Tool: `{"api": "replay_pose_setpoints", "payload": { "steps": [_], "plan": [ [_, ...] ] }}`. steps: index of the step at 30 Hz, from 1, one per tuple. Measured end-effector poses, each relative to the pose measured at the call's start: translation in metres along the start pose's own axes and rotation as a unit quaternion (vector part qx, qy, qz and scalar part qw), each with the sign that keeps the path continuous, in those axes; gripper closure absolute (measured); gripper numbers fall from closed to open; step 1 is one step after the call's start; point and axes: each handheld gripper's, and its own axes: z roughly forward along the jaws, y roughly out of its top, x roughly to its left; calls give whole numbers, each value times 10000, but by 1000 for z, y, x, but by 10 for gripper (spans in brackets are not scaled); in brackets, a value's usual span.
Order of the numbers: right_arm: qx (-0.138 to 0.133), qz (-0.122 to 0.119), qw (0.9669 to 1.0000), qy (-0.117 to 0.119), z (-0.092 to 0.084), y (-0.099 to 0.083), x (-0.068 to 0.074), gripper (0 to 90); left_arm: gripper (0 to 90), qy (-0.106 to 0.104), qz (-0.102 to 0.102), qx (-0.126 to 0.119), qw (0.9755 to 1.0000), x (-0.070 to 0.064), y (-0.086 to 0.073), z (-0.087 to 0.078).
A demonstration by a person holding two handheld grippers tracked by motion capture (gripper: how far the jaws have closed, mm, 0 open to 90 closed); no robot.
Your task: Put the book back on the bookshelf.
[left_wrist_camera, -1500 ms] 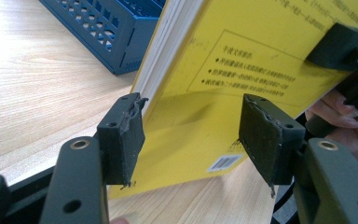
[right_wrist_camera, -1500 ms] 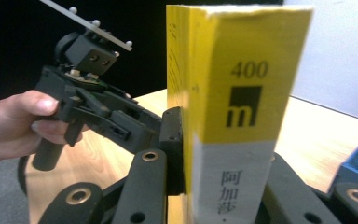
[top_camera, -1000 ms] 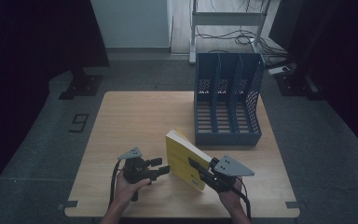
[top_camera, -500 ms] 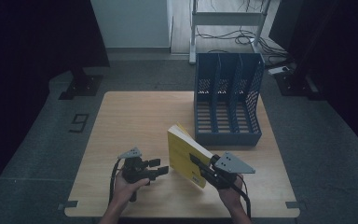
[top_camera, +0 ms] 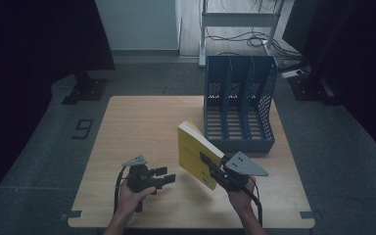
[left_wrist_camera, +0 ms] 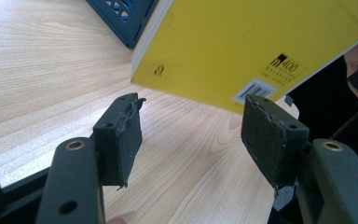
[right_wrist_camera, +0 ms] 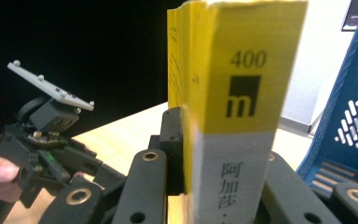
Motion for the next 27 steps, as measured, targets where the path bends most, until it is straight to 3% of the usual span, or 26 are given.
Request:
{"api": "replay_pose_setpoints", "payload": {
  "steps": [12,27],
  "plan": [
    [-75,-81,9999,-130,4,18,-6,748,379,1,-94,-72,9999,2,0,-4],
    [-329,-31,9992,-233,2,42,-19,749,379,3,-125,23,9999,2,-2,0]
  ]
}}
